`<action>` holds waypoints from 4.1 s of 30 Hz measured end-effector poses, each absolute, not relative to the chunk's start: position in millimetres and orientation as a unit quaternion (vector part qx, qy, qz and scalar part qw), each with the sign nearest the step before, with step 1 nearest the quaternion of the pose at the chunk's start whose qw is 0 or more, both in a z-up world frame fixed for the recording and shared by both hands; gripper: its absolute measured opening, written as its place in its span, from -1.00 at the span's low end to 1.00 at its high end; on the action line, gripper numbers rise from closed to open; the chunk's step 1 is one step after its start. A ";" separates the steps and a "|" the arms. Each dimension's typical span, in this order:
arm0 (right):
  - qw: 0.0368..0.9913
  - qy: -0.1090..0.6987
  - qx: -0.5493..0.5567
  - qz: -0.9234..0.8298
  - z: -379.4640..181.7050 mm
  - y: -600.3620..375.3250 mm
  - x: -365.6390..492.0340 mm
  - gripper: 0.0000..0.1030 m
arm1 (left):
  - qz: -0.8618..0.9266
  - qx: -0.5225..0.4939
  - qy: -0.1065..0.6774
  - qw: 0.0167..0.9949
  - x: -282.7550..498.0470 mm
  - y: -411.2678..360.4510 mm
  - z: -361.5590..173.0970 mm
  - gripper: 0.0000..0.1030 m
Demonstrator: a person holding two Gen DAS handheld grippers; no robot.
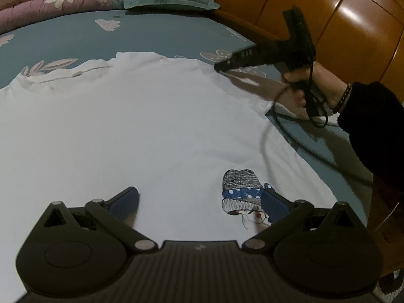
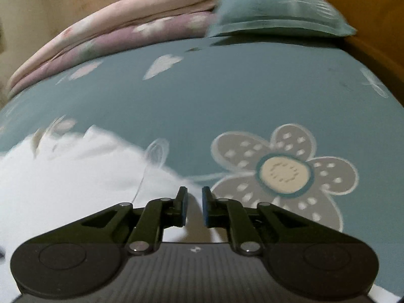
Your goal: Fold clothes
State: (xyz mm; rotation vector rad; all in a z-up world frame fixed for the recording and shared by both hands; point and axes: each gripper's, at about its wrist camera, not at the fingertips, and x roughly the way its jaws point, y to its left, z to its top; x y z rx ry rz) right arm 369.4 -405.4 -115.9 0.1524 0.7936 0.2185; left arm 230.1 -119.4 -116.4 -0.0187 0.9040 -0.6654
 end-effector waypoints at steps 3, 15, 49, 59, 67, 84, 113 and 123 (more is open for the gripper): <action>0.912 0.386 0.088 0.112 -105.1 -407.0 362.8 -0.59 | -0.321 -0.011 0.424 0.846 229.1 -117.0 -117.5 0.98; 0.915 0.387 0.091 0.076 -101.9 -403.1 354.2 0.08 | -0.333 -0.005 0.421 0.844 229.0 -117.1 -118.2 0.98; 0.898 0.414 0.073 -0.132 -106.0 -568.4 180.4 0.21 | -0.320 0.033 0.421 0.848 225.2 -127.7 -119.4 0.99; 0.894 0.388 0.120 -0.188 -105.0 -586.3 195.9 0.66 | -0.323 0.033 0.419 0.848 224.8 -127.8 -120.0 0.99; 0.919 0.374 0.093 -0.086 -99.0 -508.5 187.1 0.72 | -0.319 0.032 0.418 0.850 224.4 -128.8 -120.5 0.99; 0.899 0.335 0.239 -0.149 -113.8 -582.9 197.5 1.00 | -0.323 0.026 0.415 0.850 225.6 -125.3 -121.1 0.99; 0.885 0.403 0.124 -0.198 -118.7 -504.6 176.1 1.00 | -0.302 0.090 0.424 0.849 207.3 -121.9 -108.4 0.99; 0.925 0.358 0.121 -0.033 -76.3 -384.2 138.8 1.00 | -0.239 0.068 0.446 0.860 161.6 -70.4 -98.8 0.99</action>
